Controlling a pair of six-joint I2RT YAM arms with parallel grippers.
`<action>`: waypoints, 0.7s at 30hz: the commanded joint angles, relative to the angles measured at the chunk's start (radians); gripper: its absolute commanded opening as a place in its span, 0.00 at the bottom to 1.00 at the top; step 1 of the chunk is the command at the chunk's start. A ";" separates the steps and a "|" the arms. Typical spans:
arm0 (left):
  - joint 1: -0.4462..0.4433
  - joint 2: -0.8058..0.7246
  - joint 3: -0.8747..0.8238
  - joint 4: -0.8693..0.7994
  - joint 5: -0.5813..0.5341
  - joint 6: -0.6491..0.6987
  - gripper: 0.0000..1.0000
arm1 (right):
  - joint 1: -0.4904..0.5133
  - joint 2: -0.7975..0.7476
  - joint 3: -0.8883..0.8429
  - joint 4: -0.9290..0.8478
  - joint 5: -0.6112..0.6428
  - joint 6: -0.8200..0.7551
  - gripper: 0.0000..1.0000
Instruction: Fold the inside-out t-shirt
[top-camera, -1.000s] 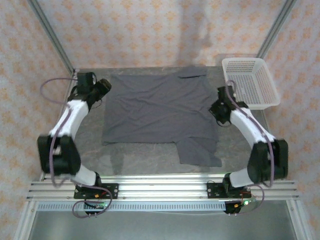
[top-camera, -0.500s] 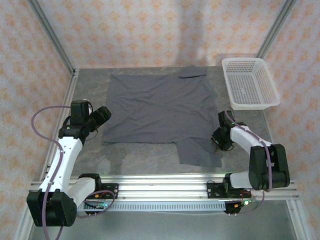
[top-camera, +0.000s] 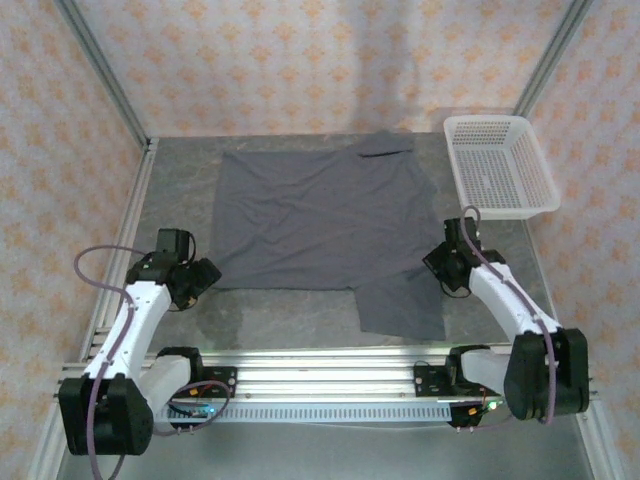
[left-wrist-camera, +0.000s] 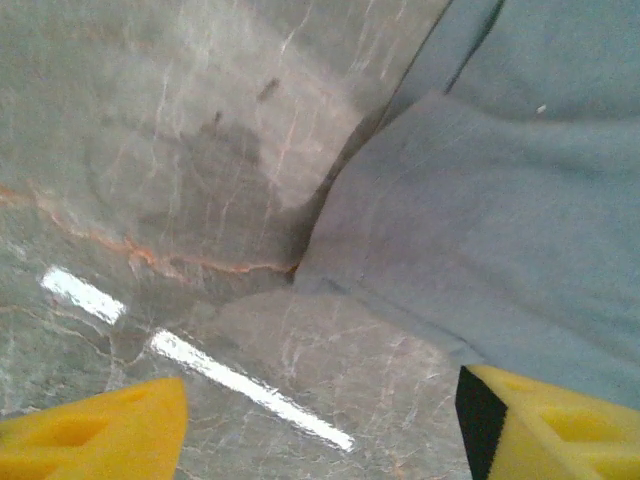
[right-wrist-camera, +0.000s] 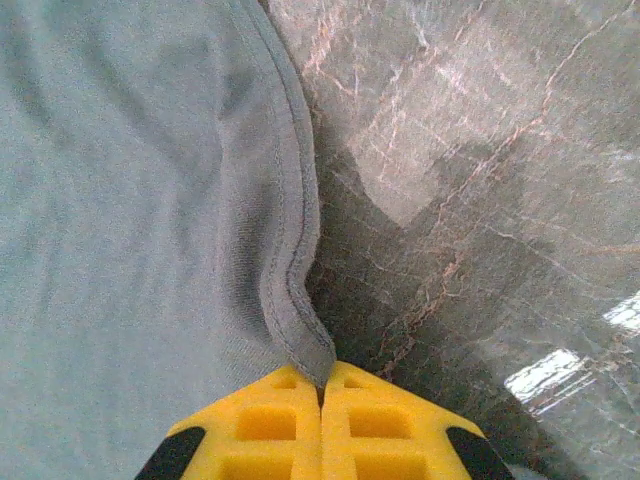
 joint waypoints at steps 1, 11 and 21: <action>-0.019 0.071 -0.020 0.001 0.052 -0.016 0.64 | 0.002 -0.042 -0.024 -0.075 0.078 0.015 0.00; -0.034 0.128 -0.070 0.181 0.052 -0.120 0.59 | 0.000 -0.078 -0.022 -0.083 0.084 0.016 0.00; -0.034 0.190 -0.084 0.266 -0.018 -0.174 0.43 | 0.000 -0.080 -0.010 -0.095 0.066 -0.003 0.00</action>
